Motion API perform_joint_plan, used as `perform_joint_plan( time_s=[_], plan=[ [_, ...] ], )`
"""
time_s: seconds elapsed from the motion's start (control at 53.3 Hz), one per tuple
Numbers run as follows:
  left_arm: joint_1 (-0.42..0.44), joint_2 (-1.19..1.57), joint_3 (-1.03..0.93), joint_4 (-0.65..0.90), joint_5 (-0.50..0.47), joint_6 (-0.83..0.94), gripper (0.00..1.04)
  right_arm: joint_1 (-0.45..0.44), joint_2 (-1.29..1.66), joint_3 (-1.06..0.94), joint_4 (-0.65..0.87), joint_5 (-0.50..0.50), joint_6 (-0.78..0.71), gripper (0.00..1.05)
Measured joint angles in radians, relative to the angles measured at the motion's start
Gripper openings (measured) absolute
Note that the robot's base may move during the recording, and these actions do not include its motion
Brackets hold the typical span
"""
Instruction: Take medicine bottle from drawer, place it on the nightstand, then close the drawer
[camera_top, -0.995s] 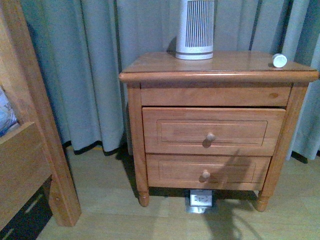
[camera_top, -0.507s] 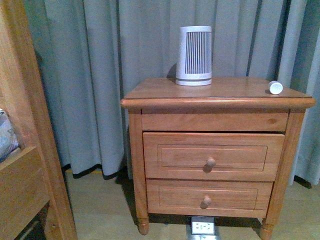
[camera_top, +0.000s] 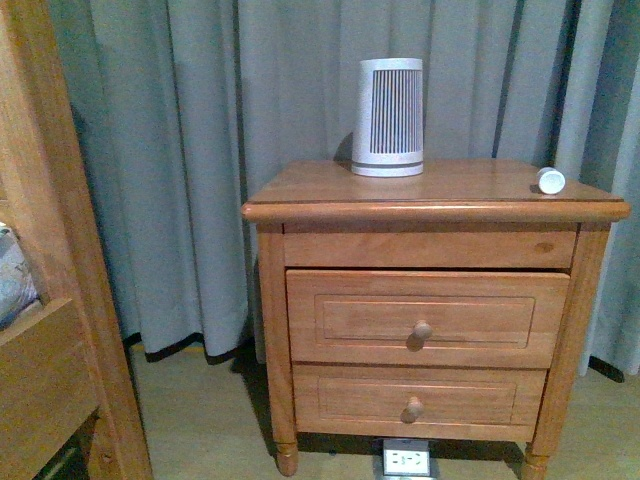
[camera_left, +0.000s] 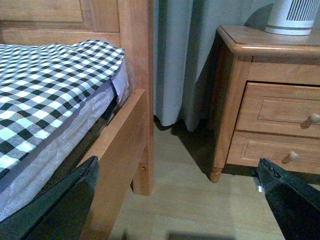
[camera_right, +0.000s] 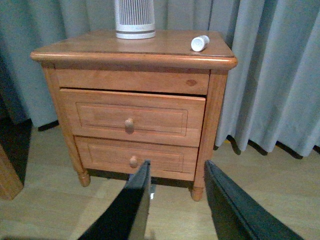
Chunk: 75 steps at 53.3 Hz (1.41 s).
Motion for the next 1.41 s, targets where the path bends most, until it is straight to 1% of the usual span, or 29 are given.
perform_joint_plan(
  time_s=[0.094, 0.169, 0.282, 0.394, 0.751, 0.77, 0.826, 0.882, 1.127, 1.145, 1.164, 1.183, 1.352, 1.371, 1.408],
  plan=[
    [0.000, 0.000, 0.000, 0.000, 0.000, 0.000, 0.98, 0.000, -0.036, -0.013, -0.022, 0.000, 0.000, 0.13],
    [0.000, 0.000, 0.000, 0.000, 0.000, 0.000, 0.98, 0.000, -0.059, -0.021, -0.040, 0.000, -0.003, 0.02],
    [0.000, 0.000, 0.000, 0.000, 0.000, 0.000, 0.98, 0.000, -0.099, -0.033, -0.068, 0.000, -0.003, 0.03],
    [0.000, 0.000, 0.000, 0.000, 0.000, 0.000, 0.98, 0.000, -0.129, -0.056, -0.059, -0.002, -0.003, 0.03],
    [0.000, 0.000, 0.000, 0.000, 0.000, 0.000, 0.98, 0.000, -0.225, -0.056, -0.153, -0.002, -0.003, 0.03],
    [0.000, 0.000, 0.000, 0.000, 0.000, 0.000, 0.98, 0.000, -0.238, -0.055, -0.166, -0.002, -0.003, 0.03],
    [0.000, 0.000, 0.000, 0.000, 0.000, 0.000, 0.98, 0.000, -0.320, -0.055, -0.280, -0.002, -0.003, 0.03],
    [0.000, 0.000, 0.000, 0.000, 0.000, 0.000, 0.98, 0.000, -0.373, -0.055, -0.321, -0.002, -0.003, 0.03],
    [0.000, 0.000, 0.000, 0.000, 0.001, 0.000, 0.98, 0.000, -0.397, -0.055, -0.330, -0.002, -0.003, 0.03],
    [0.000, 0.000, 0.000, 0.000, 0.001, 0.000, 0.98, 0.000, -0.397, -0.055, -0.330, -0.002, -0.004, 0.05],
    [0.000, 0.000, 0.000, 0.000, 0.001, 0.000, 0.98, 0.000, -0.397, -0.055, -0.330, -0.002, -0.004, 0.10],
    [0.000, 0.000, 0.000, 0.000, 0.001, 0.000, 0.98, 0.000, -0.397, -0.055, -0.330, -0.002, -0.004, 0.11],
    [0.000, 0.000, 0.000, 0.000, 0.001, 0.000, 0.98, 0.000, -0.397, -0.055, -0.330, -0.002, -0.004, 0.43],
    [0.000, 0.000, 0.000, 0.000, 0.001, 0.000, 0.98, 0.000, -0.397, -0.055, -0.330, -0.002, -0.004, 0.44],
    [0.000, 0.000, 0.000, 0.000, 0.001, 0.000, 0.98, 0.000, -0.397, -0.055, -0.330, -0.002, -0.004, 0.51]
  ],
)
